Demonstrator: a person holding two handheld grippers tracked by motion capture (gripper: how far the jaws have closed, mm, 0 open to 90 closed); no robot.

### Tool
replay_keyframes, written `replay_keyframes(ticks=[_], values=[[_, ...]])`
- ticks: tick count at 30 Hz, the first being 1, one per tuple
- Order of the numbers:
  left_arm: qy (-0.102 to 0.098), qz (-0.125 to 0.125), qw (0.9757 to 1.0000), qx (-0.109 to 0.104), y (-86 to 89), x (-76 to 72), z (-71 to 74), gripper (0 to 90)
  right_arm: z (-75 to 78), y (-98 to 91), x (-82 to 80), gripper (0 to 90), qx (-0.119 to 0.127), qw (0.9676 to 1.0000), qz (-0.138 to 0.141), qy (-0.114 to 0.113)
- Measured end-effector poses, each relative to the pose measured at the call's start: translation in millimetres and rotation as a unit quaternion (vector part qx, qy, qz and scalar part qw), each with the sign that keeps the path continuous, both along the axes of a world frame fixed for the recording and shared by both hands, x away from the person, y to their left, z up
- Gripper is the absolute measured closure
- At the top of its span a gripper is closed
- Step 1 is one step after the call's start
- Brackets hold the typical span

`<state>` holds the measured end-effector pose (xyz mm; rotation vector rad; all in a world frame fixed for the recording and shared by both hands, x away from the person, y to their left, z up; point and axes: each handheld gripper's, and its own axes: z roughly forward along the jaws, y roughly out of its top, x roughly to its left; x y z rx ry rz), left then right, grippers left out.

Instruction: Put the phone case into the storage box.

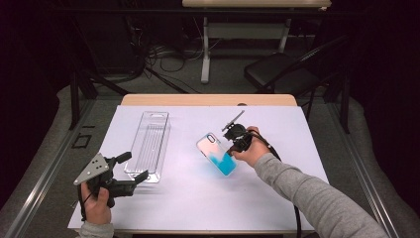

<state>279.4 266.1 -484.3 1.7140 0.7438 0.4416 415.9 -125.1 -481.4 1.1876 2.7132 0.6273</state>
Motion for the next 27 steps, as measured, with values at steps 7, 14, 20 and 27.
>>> replay_keyframes(ticks=[7, 14, 20, 27], values=[[0.006, 0.009, 0.9999, 0.002, -3.1, 1.6, 1.5, 9.0, 4.8, -8.9, -1.3, 89.0, 0.024, 0.9995, -0.007, -0.021], [0.015, 0.012, 0.9998, 0.011, -12.1, 5.1, 5.1, 8.9, 12.8, -14.0, -4.2, 89.0, 0.046, 0.9983, -0.011, -0.033], [0.035, -0.004, 0.9993, 0.016, -20.7, 13.0, 8.3, 6.5, 15.8, -18.3, -5.0, 89.0, 0.072, 0.9958, -0.026, -0.05], [0.063, -0.015, 0.9979, 0.004, -29.2, 24.2, 12.4, 0.9, 21.6, -23.6, -5.6, 89.0, 0.086, 0.9937, -0.028, -0.066]])
